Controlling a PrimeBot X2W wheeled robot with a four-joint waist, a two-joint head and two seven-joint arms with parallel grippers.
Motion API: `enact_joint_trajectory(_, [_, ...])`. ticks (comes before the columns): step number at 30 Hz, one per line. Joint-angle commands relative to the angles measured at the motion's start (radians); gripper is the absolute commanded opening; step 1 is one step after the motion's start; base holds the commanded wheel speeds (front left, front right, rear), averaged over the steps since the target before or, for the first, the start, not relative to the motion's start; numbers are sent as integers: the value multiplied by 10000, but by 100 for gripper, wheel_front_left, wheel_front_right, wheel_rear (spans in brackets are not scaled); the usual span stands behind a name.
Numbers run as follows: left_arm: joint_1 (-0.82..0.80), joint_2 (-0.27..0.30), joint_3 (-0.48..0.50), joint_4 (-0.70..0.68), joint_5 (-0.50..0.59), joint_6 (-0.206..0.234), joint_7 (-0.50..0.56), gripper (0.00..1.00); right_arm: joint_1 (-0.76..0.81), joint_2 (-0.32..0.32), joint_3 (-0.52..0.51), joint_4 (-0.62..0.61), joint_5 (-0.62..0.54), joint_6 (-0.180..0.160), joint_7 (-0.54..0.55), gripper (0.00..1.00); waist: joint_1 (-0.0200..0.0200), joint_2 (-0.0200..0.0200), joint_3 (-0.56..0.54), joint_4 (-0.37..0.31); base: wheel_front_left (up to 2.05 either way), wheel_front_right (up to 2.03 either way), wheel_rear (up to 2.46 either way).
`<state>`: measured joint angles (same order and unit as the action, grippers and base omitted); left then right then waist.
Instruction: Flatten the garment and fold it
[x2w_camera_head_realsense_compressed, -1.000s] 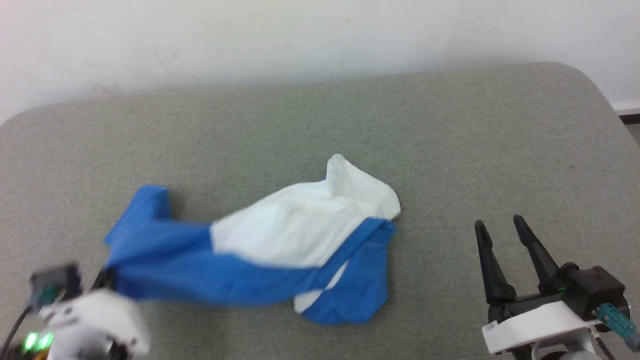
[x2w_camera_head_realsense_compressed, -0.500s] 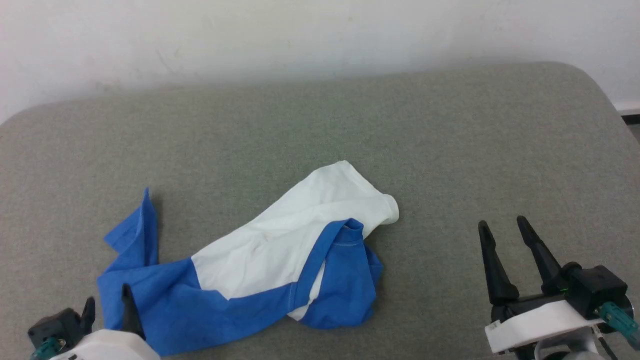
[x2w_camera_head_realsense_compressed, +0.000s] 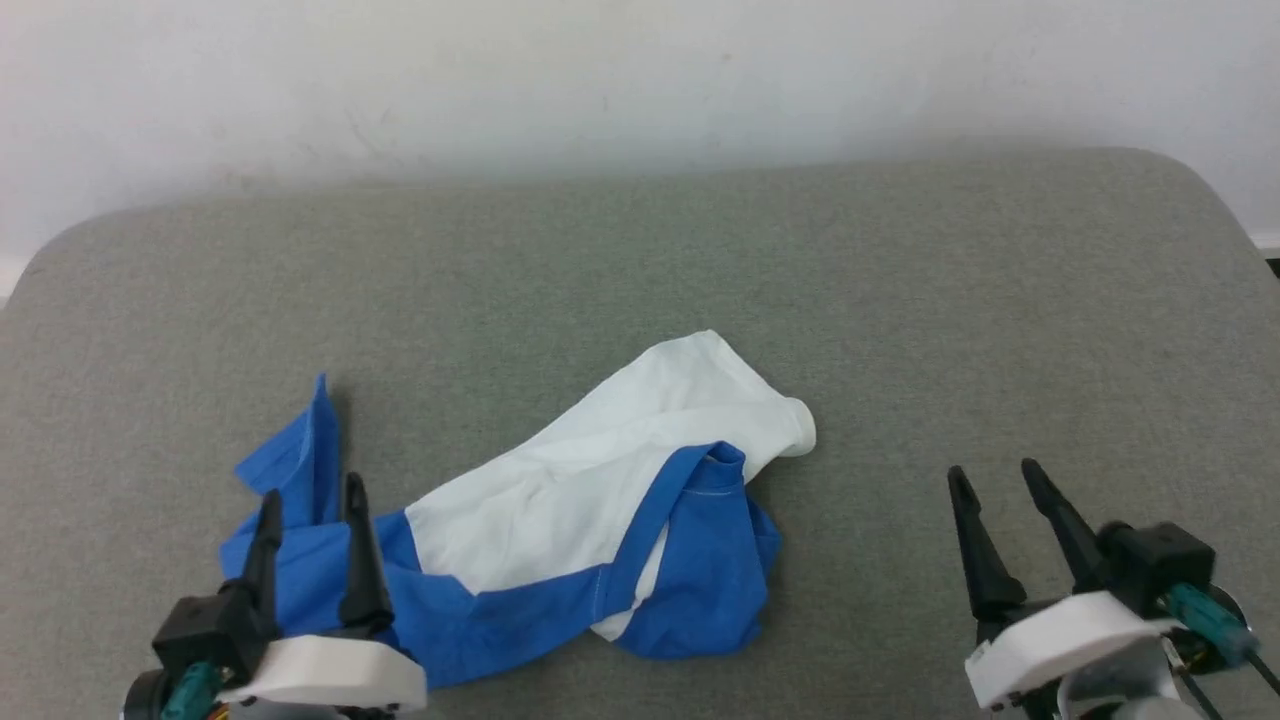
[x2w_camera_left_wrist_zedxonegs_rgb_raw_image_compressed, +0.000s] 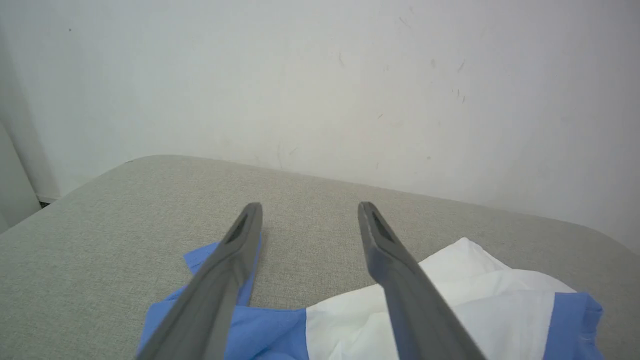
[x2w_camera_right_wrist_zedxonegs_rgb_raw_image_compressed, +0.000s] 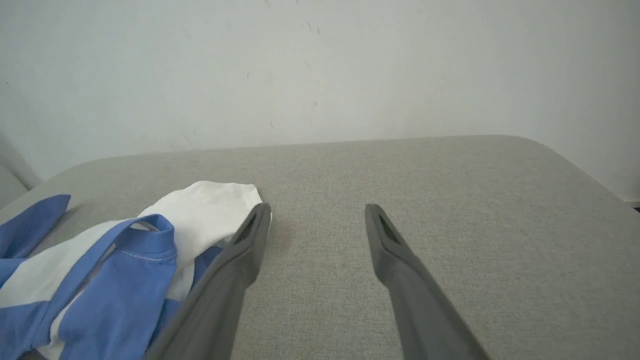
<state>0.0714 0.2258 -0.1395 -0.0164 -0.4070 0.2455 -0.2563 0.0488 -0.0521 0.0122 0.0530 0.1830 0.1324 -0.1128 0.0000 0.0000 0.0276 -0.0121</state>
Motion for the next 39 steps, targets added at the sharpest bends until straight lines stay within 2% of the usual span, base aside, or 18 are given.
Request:
enact_joint_trajectory(1, [-94, -71, -60, -83, 142, -82, -46, 100, -283, 19, 11, 193, -78, -17, 115, 100, 0, 0, 119, 130, 0, 0, 0])
enact_joint_trajectory(10, [-266, -728, -305, -493, 751, -374, -53, 100, -2814, -109, 810, 2976, 283, -17, 1728, 100, 0, 0, 667, 789, 0, 0, 0])
enact_joint_trajectory(17, [-586, -1139, -224, -419, 1072, -785, -54, 100, -4643, -662, 1826, 5038, 1650, -17, 3337, 100, 0, 0, 1053, 1241, 0, 0, 0])
enact_joint_trajectory(22, [-730, -1370, -125, -368, 1254, -991, -54, 100, -5345, -940, 2528, 5985, 2936, -17, 4587, 100, 0, 0, 1263, 1419, 0, 0, 0])
enact_joint_trajectory(23, [-735, -1409, -99, -348, 1275, -1020, -54, 100, -5428, -963, 2618, 6085, 3271, -17, 4775, 79, 0, 0, 1280, 1434, 0, 0, 0])
enact_joint_trajectory(24, [-732, -1442, -75, -322, 1304, -1045, -54, 100, -5505, -1035, 2742, 6126, 3502, -17, 4850, 11, 0, 0, 1286, 1445, 0, 0, 0])
enact_joint_trajectory(25, [-726, -1473, -47, -296, 1326, -1073, -54, 100, -5563, -1093, 2831, 6127, 3736, -17, 4833, 0, 0, 0, 1282, 1453, 0, 0, 0])
enact_joint_trajectory(29, [-686, -1563, 112, -176, 1386, -1176, -54, 100, -5697, -1311, 3190, 5873, 4505, -17, 4487, 0, 0, 0, 1179, 1398, 0, 0, 0])
enact_joint_trajectory(34, [-665, -1626, 257, -18, 1459, -1340, -54, 100, -6206, -1471, 3316, 5309, 4469, -17, 2806, 0, 0, 0, 932, 1203, 0, 0, 0])
enact_joint_trajectory(37, [-647, -1651, 298, 31, 1516, -1413, -54, 100, -6684, -1224, 3599, 4845, 4144, -17, 1689, 0, 0, 0, 766, 1115, 0, 0, 0])
enact_joint_trajectory(39, [-591, -1665, 332, 56, 1537, -1442, -54, 100, -6863, -950, 4278, 4317, 4045, -17, 1312, 0, 0, 0, 637, 1068, 0, 0, 0])
